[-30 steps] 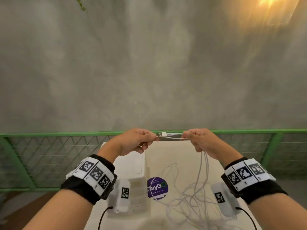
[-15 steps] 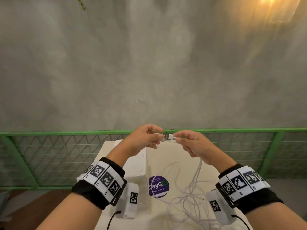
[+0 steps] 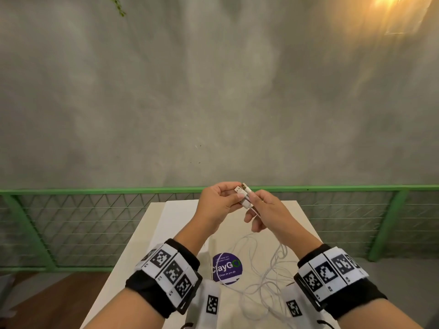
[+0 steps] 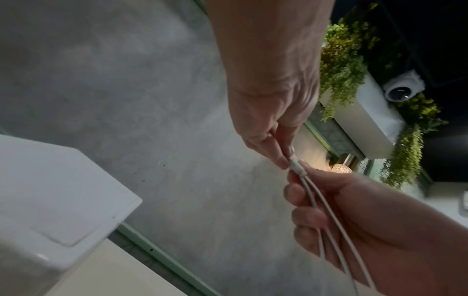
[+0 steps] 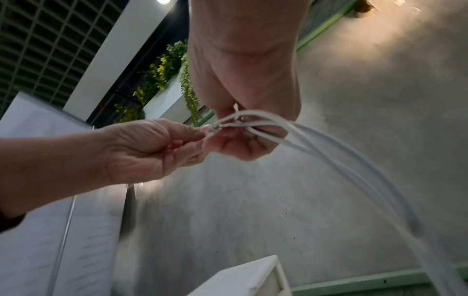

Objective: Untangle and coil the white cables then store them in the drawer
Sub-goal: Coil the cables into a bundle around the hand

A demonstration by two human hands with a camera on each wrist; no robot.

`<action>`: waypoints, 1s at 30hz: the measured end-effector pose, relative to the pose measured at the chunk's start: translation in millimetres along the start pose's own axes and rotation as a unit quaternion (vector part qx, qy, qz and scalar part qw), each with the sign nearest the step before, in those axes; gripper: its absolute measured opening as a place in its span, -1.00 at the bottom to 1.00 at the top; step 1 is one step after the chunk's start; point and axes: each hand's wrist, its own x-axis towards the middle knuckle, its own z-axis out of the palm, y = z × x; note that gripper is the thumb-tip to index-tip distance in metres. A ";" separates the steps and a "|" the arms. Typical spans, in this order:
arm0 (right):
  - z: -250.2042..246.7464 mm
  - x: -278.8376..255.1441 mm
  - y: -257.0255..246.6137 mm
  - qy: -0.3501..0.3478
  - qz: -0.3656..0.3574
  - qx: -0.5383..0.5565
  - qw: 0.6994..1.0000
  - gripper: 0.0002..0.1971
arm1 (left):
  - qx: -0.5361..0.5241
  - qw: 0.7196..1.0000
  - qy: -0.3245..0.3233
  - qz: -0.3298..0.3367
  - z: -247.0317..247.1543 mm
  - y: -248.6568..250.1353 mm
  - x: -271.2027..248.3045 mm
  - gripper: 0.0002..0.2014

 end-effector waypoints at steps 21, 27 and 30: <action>7.1 1.9 -1.9 -0.090 0.017 0.032 0.995 -0.71 | 0.058 0.998 0.024 0.015 2.4 0.1 -2.0 -0.83; -47.3 0.8 0.8 -0.133 0.047 -0.139 0.980 -0.76 | -0.037 0.979 0.198 0.028 -62.9 19.7 10.1 -0.91; -101.5 -2.3 8.5 -0.079 0.066 -0.134 0.986 -0.75 | -0.022 0.964 0.264 0.038 -119.3 29.1 6.8 -0.72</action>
